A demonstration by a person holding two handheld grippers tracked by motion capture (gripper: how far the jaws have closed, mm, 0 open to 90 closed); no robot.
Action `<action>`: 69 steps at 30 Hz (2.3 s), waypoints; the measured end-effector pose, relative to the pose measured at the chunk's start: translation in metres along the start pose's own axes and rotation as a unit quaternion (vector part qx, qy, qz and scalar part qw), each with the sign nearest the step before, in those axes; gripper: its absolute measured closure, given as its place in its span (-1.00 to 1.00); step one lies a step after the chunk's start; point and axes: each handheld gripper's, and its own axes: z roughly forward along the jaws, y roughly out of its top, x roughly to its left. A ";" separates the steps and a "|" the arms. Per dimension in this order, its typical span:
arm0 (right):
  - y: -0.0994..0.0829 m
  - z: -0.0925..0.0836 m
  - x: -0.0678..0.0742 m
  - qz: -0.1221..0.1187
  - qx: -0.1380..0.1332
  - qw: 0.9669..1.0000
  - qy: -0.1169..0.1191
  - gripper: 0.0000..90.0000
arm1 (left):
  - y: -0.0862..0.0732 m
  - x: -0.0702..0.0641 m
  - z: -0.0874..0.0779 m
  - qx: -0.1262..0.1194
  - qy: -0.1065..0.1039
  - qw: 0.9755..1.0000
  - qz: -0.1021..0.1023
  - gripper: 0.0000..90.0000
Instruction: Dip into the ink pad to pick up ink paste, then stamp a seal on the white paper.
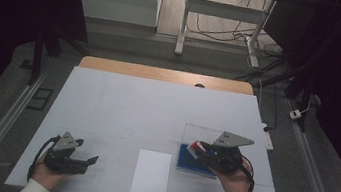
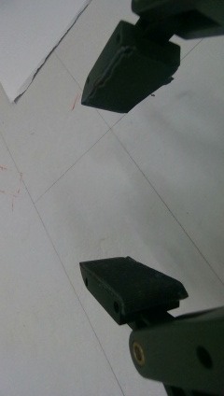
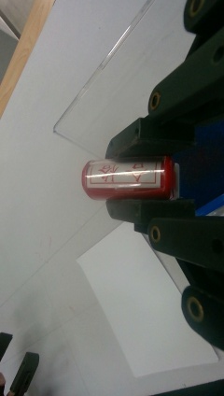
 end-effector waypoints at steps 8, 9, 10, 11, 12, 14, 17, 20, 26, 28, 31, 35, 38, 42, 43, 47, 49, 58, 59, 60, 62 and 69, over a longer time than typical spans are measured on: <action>0.006 0.003 0.012 -0.013 -0.002 1.000 0.014 0.57 | 0.000 0.000 -0.001 -0.002 0.001 1.000 0.001 -0.59; 0.007 0.003 0.013 -0.015 -0.001 1.000 0.016 0.57 | 0.000 0.000 -0.001 -0.002 0.001 1.000 0.001 -0.59; 0.008 0.003 0.015 -0.016 -0.004 1.000 0.017 0.57 | 0.000 0.000 -0.002 -0.002 0.000 1.000 0.001 -0.59; 0.008 0.004 0.016 -0.017 -0.003 1.000 0.017 0.57 | 0.000 0.000 -0.002 -0.003 0.000 1.000 -0.001 -0.59; 0.009 0.005 0.018 -0.017 -0.003 1.000 0.019 0.57 | 0.000 -0.001 -0.002 -0.004 -0.002 1.000 -0.002 -0.59; 0.010 0.008 0.023 -0.025 0.004 0.999 0.021 0.57 | 0.000 -0.001 -0.002 -0.004 -0.003 1.000 0.000 -0.59; 0.012 0.012 0.028 -0.029 0.003 0.999 0.034 0.57 | 0.000 -0.001 -0.002 -0.006 -0.001 1.000 -0.002 -0.59; 0.014 0.013 0.033 -0.032 0.002 0.998 0.047 0.57 | 0.000 -0.001 -0.002 -0.005 -0.001 1.000 -0.001 -0.59; 0.019 0.014 0.041 -0.035 -0.006 0.998 0.058 0.57 | 0.000 0.000 -0.002 -0.006 -0.003 1.000 -0.002 -0.59; 0.020 0.015 0.044 -0.039 -0.004 0.997 0.060 0.56 | 0.000 0.000 -0.002 -0.006 -0.003 1.000 -0.002 -0.59; 0.022 0.016 0.049 -0.045 -0.001 0.997 0.065 0.57 | 0.001 -0.001 -0.002 -0.007 -0.003 1.000 -0.002 -0.59; 0.024 0.019 0.056 -0.052 0.001 0.996 0.073 0.56 | 0.001 -0.001 -0.003 -0.007 -0.005 1.000 -0.001 -0.59; 0.025 0.022 0.060 -0.059 0.006 0.995 0.076 0.57 | 0.001 -0.002 -0.003 -0.009 -0.006 1.000 -0.004 -0.59; 0.025 0.029 0.068 -0.071 0.017 0.993 0.088 0.57 | 0.001 -0.001 -0.002 -0.007 -0.006 1.000 -0.001 -0.58; 0.025 0.030 0.070 -0.073 0.019 0.993 0.092 0.57 | 0.001 -0.001 -0.002 -0.008 -0.007 1.000 -0.001 -0.59; 0.024 0.039 0.076 -0.082 0.032 0.991 0.101 0.57 | 0.001 -0.001 -0.002 -0.008 -0.007 1.000 -0.002 -0.58; 0.024 0.042 0.078 -0.088 0.036 0.990 0.102 0.56 | 0.001 -0.001 -0.003 -0.009 -0.007 1.000 -0.002 -0.58; 0.025 0.054 0.086 -0.108 0.054 0.987 0.105 0.56 | 0.001 0.000 -0.004 -0.010 -0.008 1.000 -0.003 -0.58; 0.025 0.056 0.087 -0.113 0.057 0.987 0.101 0.56 | 0.001 -0.001 -0.004 -0.011 -0.007 1.000 -0.003 -0.58; 0.026 0.057 0.088 -0.114 0.058 0.987 0.101 0.56 | 0.001 -0.001 -0.004 -0.011 -0.007 1.000 -0.003 -0.58; 0.027 0.060 0.088 -0.115 0.062 0.986 0.103 0.57 | 0.002 -0.001 -0.004 -0.011 -0.007 1.000 -0.003 -0.58; 0.029 0.073 0.089 -0.117 0.078 0.985 0.103 0.57 | 0.001 0.000 -0.004 -0.012 -0.007 1.000 -0.003 -0.58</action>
